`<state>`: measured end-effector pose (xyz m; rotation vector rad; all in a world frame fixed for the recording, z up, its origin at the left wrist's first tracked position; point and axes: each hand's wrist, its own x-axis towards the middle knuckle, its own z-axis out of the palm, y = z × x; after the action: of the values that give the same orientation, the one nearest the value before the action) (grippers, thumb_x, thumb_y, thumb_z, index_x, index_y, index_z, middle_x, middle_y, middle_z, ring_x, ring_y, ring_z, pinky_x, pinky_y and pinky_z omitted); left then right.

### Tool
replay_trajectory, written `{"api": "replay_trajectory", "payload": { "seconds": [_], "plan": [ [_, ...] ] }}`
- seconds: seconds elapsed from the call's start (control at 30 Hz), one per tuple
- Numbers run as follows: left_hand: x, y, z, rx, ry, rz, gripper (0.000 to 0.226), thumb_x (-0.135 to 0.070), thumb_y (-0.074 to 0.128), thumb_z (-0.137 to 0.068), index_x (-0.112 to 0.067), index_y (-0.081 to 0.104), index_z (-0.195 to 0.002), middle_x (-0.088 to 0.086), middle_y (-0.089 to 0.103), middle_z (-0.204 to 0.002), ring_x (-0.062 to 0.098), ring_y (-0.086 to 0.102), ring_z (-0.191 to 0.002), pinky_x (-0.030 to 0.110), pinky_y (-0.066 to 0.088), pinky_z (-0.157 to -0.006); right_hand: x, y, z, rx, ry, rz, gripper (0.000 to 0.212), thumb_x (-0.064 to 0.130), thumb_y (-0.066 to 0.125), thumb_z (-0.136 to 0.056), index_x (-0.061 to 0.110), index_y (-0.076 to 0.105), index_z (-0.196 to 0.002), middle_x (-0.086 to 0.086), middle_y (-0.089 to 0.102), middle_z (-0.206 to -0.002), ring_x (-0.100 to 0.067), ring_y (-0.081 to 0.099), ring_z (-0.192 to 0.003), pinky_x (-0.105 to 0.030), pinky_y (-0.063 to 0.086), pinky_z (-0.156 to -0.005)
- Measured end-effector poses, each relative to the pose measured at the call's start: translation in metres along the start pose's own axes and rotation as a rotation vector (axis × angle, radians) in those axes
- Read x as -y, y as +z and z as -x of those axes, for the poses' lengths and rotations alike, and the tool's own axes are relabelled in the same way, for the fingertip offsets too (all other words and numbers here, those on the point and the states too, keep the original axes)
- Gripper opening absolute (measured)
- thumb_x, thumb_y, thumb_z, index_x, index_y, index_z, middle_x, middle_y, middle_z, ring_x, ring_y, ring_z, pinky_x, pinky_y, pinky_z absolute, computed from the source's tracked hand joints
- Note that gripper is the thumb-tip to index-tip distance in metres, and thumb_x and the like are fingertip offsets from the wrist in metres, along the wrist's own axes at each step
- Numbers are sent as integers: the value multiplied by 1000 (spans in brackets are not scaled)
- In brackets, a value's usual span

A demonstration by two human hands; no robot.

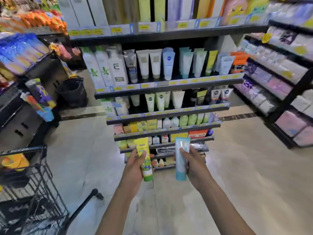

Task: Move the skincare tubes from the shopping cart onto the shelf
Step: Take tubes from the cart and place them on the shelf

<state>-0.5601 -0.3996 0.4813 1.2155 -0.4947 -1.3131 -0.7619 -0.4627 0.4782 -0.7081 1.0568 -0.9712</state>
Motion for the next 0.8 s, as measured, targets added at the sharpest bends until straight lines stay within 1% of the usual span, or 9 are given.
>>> {"api": "replay_trajectory", "payload": {
  "seconds": [0.13, 0.2, 0.27, 0.3, 0.4, 0.43, 0.57, 0.7, 0.8],
  "plan": [
    [3, 49, -18, 66, -18, -13, 25, -17, 59, -101, -16, 60, -126, 16, 73, -101, 28, 71, -79, 38, 59, -60, 26, -37, -14, -27, -19, -44, 23, 19, 63, -102, 8, 65, -122, -7, 73, -85, -19, 69, -73, -33, 55, -67],
    [4, 67, -32, 62, -39, 1, 41, -21, 65, -98, -14, 54, -137, 19, 72, -113, 34, 70, -89, 40, 59, -62, 37, -50, -24, -40, -24, -66, 22, 17, 63, -101, 8, 65, -121, -6, 73, -83, -18, 69, -71, -32, 55, -65],
    [5, 83, -48, 64, -58, -7, 53, -24, 70, -95, -17, 49, -143, 20, 68, -128, 37, 68, -104, 42, 58, -70, 48, -62, -37, -43, -25, -85, 26, 14, 65, -99, 8, 66, -124, -9, 72, -89, -22, 68, -77, -33, 55, -68],
    [5, 91, -55, 76, -56, -18, 50, -24, 69, -96, -17, 51, -142, 19, 69, -127, 36, 69, -104, 42, 58, -73, 54, -67, -43, -42, -26, -86, 28, 12, 66, -97, 8, 66, -125, -11, 71, -94, -24, 67, -81, -35, 55, -69],
    [4, 116, -78, 139, -30, -11, 25, -18, 61, -101, -23, 59, -125, 8, 78, -99, 25, 73, -85, 43, 57, -78, 71, -82, -67, -25, -32, -81, 32, 8, 67, -95, 11, 66, -126, -14, 70, -99, -28, 66, -85, -36, 57, -65],
    [5, 122, -88, 137, -39, -5, 26, -18, 62, -100, -26, 57, -125, 7, 79, -100, 25, 74, -86, 45, 57, -82, 78, -85, -75, -24, -39, -72, 32, 6, 67, -94, 10, 66, -126, -13, 70, -97, -28, 66, -84, -36, 57, -64],
    [-1, 153, -123, 96, -52, 25, 64, -27, 76, -90, -28, 46, -145, 15, 63, -138, 35, 67, -116, 53, 54, -99, 105, -96, -110, -64, -61, -31, 34, 5, 70, -92, 5, 63, -125, -13, 68, -91, -24, 68, -73, -37, 55, -63],
    [-9, 179, -161, 130, -34, 53, 44, -21, 64, -99, -18, 50, -141, 23, 73, -114, 31, 72, -85, 40, 58, -71, 135, -103, -148, -44, -66, 10, 37, 9, 74, -91, 7, 63, -127, -13, 71, -99, -25, 68, -83, -38, 56, -67],
    [-17, 195, -186, 129, -27, 73, 48, -20, 62, -100, -15, 47, -145, 24, 72, -115, 31, 71, -85, 37, 58, -62, 154, -103, -179, -30, -95, 3, 40, 9, 76, -89, 10, 63, -127, -16, 71, -108, -29, 70, -90, -39, 57, -72]
  ]
}}
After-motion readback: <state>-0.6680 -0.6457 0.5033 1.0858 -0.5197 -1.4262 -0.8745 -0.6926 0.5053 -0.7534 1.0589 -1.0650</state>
